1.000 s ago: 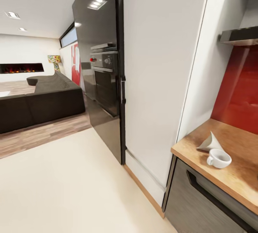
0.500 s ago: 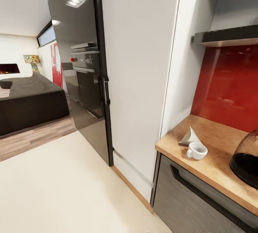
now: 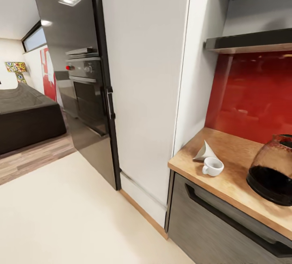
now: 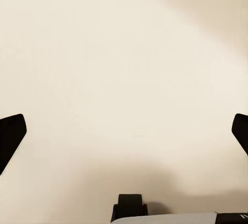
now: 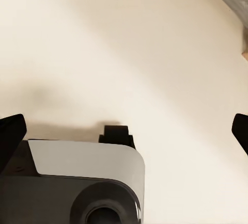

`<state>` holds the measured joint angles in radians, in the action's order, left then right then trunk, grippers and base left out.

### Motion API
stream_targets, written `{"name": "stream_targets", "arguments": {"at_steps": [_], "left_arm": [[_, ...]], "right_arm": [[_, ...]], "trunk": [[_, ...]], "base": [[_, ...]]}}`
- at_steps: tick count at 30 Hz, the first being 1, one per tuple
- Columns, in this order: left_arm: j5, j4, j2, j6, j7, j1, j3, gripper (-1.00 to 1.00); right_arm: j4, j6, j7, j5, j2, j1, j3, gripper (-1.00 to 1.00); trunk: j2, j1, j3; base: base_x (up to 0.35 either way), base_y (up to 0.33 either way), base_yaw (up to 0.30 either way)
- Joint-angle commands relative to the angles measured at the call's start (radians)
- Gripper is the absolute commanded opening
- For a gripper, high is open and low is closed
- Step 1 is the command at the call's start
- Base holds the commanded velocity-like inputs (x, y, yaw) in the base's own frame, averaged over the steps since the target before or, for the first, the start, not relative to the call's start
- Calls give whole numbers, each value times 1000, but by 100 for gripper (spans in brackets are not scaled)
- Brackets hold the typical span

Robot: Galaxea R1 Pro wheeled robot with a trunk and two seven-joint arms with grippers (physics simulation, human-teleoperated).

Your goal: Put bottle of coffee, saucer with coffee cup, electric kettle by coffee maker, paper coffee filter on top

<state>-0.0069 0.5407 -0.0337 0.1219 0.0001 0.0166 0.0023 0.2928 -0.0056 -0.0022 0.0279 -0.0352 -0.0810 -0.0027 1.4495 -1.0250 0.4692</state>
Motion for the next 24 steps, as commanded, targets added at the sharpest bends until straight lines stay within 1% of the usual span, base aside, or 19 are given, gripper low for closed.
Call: {"name": "stream_targets", "arguments": {"at_steps": [1, 5, 8, 19, 22, 24], "left_arm": [[-1, 1, 0, 2, 0, 0, 0, 100], [-1, 1, 0, 2, 0, 0, 0, 100], [0, 1, 0, 2, 0, 0, 0, 100], [-1, 1, 0, 2, 0, 0, 1, 100], [-1, 1, 0, 2, 0, 0, 1, 100], [-1, 1, 0, 2, 0, 0, 1, 100]], "right_arm": [[0, -1, 0, 3, 0, 0, 0, 100], [0, -1, 0, 3, 0, 0, 0, 100], [0, -1, 0, 3, 0, 0, 0, 100], [0, -1, 1, 3, -1, 0, 0, 100], [0, 0, 1, 3, -1, 0, 0, 100], [0, 0, 2, 4, -3, 0, 0, 100]], "trunk": [[1, 0, 1], [1, 0, 1], [1, 0, 1], [1, 0, 1], [1, 0, 1], [1, 0, 1]], "base": [[0, 261, -18], [0, 261, -27], [0, 143, -140], [0, 26, -248], [0, 20, -116], [32, 161, -30]]}}
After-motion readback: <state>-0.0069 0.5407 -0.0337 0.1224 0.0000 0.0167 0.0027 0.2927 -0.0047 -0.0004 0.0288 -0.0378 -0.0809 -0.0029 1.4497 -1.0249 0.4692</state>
